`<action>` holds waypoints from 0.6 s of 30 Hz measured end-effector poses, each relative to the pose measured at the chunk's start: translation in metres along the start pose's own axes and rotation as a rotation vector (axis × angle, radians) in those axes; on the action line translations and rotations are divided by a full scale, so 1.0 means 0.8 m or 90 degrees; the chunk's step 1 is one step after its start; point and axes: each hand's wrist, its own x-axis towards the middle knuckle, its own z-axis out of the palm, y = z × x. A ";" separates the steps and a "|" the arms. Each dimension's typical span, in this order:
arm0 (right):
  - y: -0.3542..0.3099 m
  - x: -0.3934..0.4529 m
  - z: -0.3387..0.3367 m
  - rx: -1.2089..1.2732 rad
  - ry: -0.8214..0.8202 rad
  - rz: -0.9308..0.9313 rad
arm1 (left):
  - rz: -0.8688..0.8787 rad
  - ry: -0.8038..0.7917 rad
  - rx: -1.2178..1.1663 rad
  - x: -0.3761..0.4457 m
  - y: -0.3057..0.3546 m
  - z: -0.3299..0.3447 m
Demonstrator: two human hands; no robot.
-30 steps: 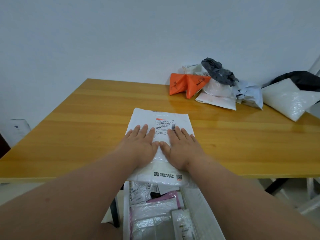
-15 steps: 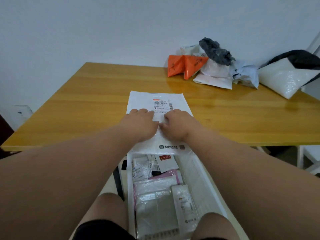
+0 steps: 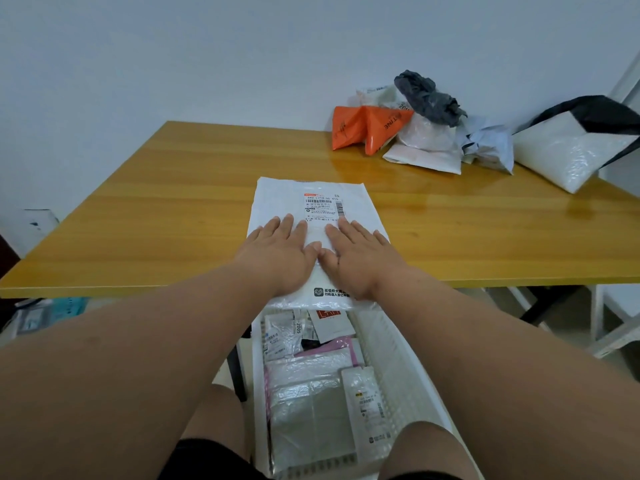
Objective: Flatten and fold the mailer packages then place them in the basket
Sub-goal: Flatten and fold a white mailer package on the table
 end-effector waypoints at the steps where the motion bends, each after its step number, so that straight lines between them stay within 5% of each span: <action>1: -0.001 0.000 0.000 0.001 -0.001 0.002 | 0.002 -0.001 -0.001 0.000 0.000 0.000; 5: -0.004 -0.001 -0.006 0.003 -0.024 0.013 | 0.013 -0.001 -0.010 -0.002 -0.003 -0.003; 11: -0.012 -0.012 -0.034 -0.093 -0.045 0.045 | 0.047 0.179 0.191 -0.016 -0.007 -0.026; 18: -0.014 -0.016 -0.059 -0.022 -0.067 0.059 | -0.008 0.071 0.189 -0.017 -0.003 -0.047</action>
